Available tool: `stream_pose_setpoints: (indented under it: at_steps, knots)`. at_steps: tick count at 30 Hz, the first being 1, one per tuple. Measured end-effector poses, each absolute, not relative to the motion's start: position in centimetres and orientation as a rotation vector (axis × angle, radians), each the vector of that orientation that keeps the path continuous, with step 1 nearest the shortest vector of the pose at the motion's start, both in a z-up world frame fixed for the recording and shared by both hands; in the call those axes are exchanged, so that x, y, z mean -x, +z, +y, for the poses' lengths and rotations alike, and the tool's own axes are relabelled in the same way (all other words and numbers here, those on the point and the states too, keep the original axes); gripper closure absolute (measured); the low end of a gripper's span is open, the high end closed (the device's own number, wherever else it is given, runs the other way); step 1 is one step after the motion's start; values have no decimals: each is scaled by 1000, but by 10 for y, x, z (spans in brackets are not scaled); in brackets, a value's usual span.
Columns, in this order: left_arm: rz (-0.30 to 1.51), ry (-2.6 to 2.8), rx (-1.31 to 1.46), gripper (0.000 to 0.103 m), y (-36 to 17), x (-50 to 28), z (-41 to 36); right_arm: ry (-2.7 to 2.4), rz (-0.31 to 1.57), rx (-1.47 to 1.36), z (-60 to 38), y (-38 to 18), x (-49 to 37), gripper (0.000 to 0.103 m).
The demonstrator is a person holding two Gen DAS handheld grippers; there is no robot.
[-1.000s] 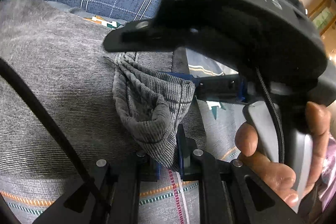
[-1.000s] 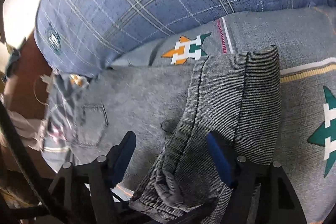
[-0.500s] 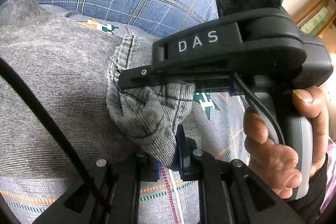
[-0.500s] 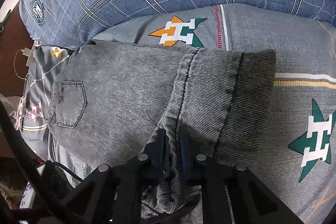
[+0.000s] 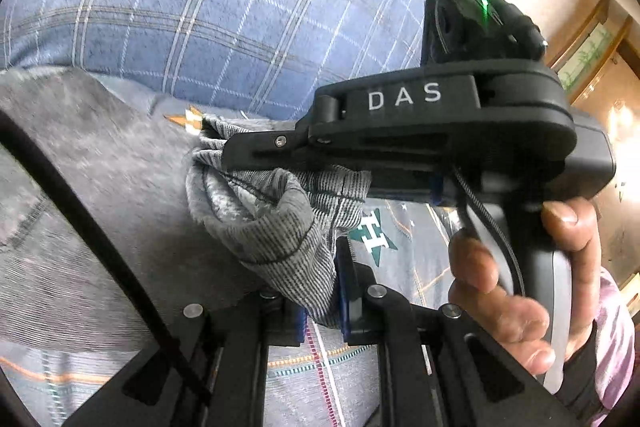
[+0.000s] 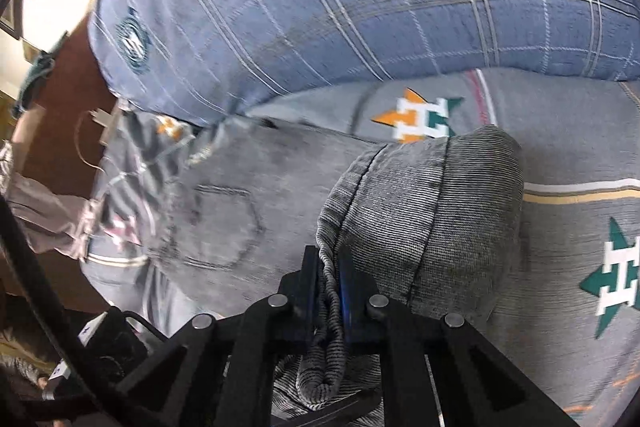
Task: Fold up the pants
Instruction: 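Pull the hem with both grippers across the folded jeans, then open the right gripper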
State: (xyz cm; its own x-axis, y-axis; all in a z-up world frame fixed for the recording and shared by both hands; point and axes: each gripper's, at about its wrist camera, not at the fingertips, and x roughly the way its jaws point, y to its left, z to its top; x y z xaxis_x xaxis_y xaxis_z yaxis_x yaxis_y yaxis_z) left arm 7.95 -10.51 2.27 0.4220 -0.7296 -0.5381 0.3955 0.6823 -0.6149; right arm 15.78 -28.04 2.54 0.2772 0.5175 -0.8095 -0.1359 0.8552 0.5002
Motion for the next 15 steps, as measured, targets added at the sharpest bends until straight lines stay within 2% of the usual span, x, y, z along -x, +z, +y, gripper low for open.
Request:
stream_pose_setpoints:
  at_steps: [7, 15]
  knots:
    - [865, -704, 435, 91, 27, -73, -73, 511, 1191, -386, -251, 30, -163, 93]
    - [867, -705, 384, 91, 23, -59, -81, 588, 1109, -527, -268, 4, -148, 93]
